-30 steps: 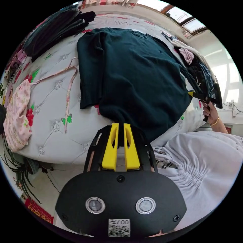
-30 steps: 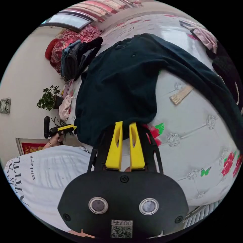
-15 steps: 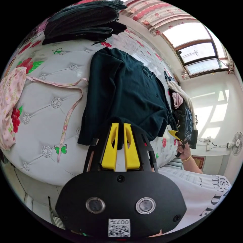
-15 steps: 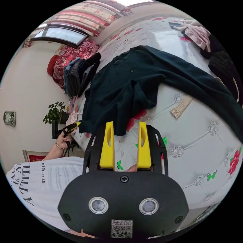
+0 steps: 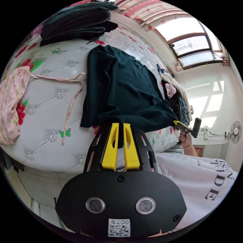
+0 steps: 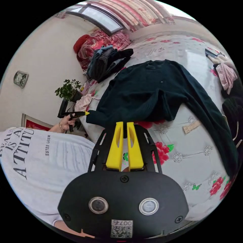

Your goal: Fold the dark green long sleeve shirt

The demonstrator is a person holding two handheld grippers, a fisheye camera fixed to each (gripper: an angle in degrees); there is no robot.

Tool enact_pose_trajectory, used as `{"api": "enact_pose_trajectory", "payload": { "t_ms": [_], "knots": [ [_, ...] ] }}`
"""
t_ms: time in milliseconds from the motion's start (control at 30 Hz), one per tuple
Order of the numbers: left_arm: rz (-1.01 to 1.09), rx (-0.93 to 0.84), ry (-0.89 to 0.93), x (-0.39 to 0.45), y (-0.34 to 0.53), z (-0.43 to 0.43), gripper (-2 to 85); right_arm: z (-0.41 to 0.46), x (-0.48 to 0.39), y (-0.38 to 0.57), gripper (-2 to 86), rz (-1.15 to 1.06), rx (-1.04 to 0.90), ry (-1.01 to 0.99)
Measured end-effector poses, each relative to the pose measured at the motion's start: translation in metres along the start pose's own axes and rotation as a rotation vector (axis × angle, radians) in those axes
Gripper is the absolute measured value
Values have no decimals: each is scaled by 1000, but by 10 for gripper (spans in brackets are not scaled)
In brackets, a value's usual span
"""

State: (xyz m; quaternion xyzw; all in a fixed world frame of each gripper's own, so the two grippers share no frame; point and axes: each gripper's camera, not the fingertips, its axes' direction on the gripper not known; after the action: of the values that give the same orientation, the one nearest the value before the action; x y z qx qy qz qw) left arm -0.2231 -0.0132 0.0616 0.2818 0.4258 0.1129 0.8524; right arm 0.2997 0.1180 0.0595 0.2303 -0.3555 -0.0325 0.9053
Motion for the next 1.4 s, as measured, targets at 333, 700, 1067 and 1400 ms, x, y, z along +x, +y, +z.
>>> {"api": "enact_pose_trajectory", "payload": {
  "t_ms": [333,700,1067,1400],
  "knots": [
    [47,-242,-193,7,75,46,25,68,-76,108,14,6,-448,177],
    [-98,61,-284,-17,76,-15,68,121,-105,74,33,-37,-393,603],
    [-133,36,-307,-40,-43,30,101,205,-135,48,20,-111,-456,646],
    [-84,345,-198,-64,-68,-69,22,177,-116,36,15,208,-336,571]
  ]
}}
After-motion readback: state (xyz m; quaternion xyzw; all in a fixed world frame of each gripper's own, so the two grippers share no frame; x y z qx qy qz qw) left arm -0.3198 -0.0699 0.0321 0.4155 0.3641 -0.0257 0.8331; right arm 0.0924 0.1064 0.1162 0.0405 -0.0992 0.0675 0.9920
